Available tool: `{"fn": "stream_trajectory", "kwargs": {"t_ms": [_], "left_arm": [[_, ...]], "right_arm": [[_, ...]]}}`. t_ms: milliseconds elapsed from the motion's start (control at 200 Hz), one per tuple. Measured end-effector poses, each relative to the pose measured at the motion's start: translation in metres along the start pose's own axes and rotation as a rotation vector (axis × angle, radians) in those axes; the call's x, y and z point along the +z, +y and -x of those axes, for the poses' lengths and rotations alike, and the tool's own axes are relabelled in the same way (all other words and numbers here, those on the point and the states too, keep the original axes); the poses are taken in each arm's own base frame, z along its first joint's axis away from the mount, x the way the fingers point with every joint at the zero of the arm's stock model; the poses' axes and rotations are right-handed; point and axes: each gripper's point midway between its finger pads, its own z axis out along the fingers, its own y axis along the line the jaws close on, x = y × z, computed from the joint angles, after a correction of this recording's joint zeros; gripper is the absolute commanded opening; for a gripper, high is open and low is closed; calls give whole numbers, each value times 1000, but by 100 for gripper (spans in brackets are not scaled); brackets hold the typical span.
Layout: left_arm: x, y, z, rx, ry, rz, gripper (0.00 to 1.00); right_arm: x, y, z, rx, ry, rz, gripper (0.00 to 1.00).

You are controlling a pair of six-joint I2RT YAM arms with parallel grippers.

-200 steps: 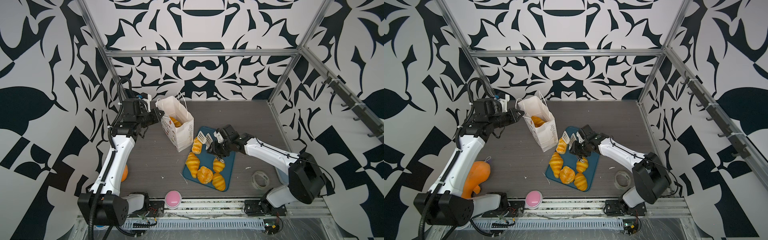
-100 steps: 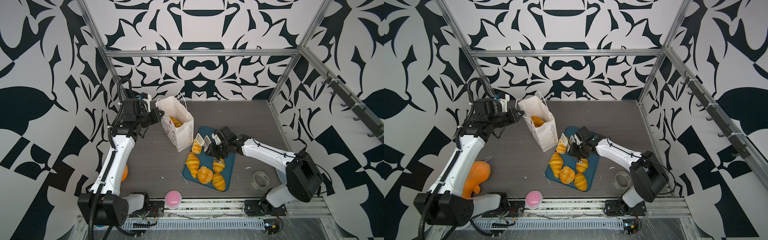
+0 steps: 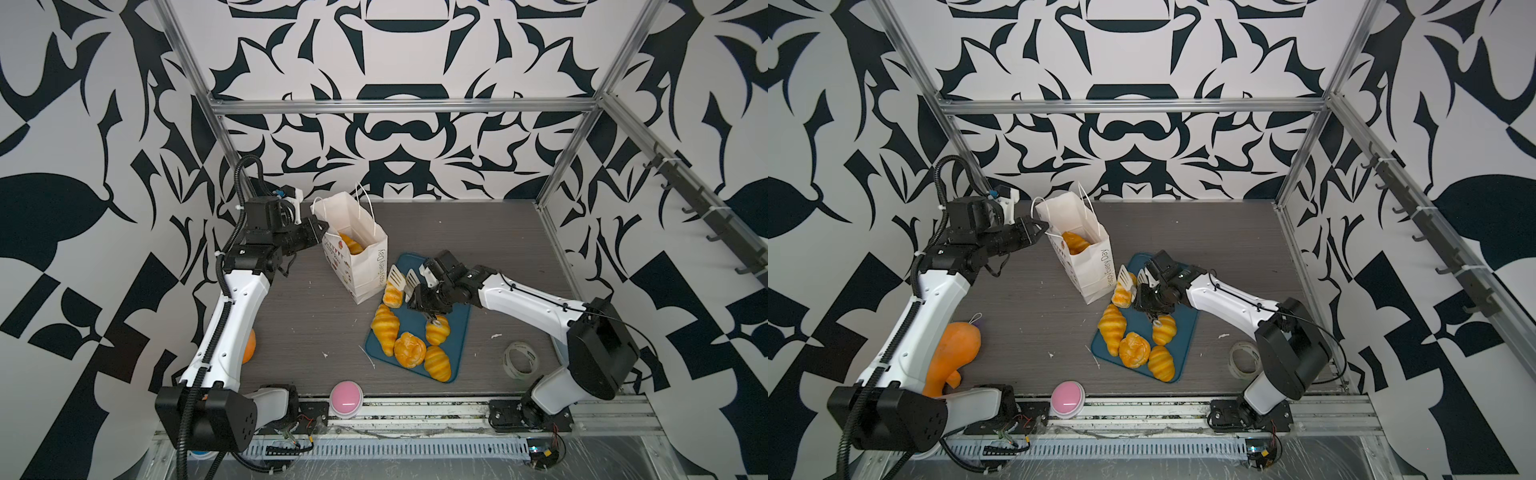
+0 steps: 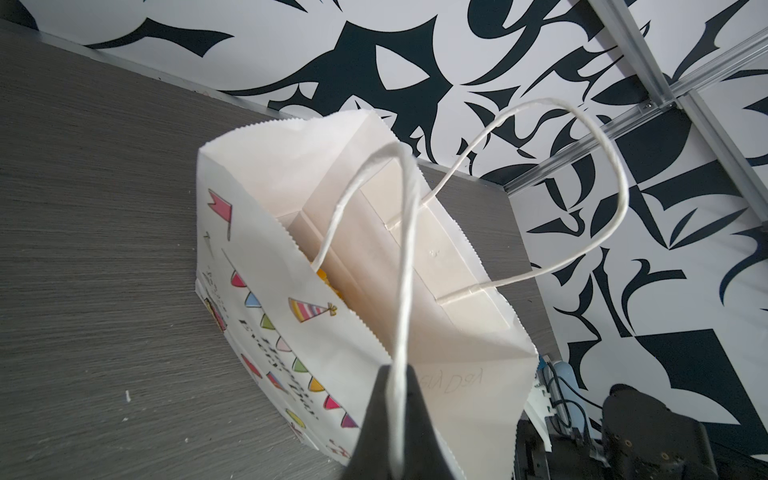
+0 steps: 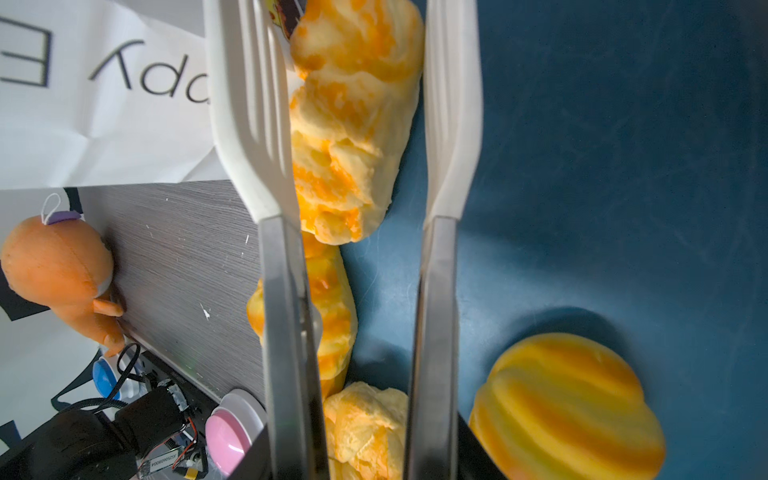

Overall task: Place the fake bread into the paper bag
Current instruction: 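Close the right tongs around the pale puffy roll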

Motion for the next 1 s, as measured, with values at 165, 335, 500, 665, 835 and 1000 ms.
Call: {"fn": "stream_trajectory", "kwargs": {"t_ms": [165, 335, 500, 665, 835, 1000], "left_arm": [[0, 0, 0, 0, 0, 0, 0], [0, 0, 0, 0, 0, 0, 0], [0, 0, 0, 0, 0, 0, 0], [0, 0, 0, 0, 0, 1, 0], [0, 0, 0, 0, 0, 1, 0], [0, 0, 0, 0, 0, 1, 0]], "right_arm": [[2, 0, 1, 2, 6, -10, 47], [12, 0, -1, -2, 33, -28, 47], [18, 0, -4, -6, 54, -41, 45], [18, 0, -4, -11, 54, -48, 37], [15, -1, -3, -14, 45, -51, 35], [5, -1, 2, -12, 13, -54, 34]]}}
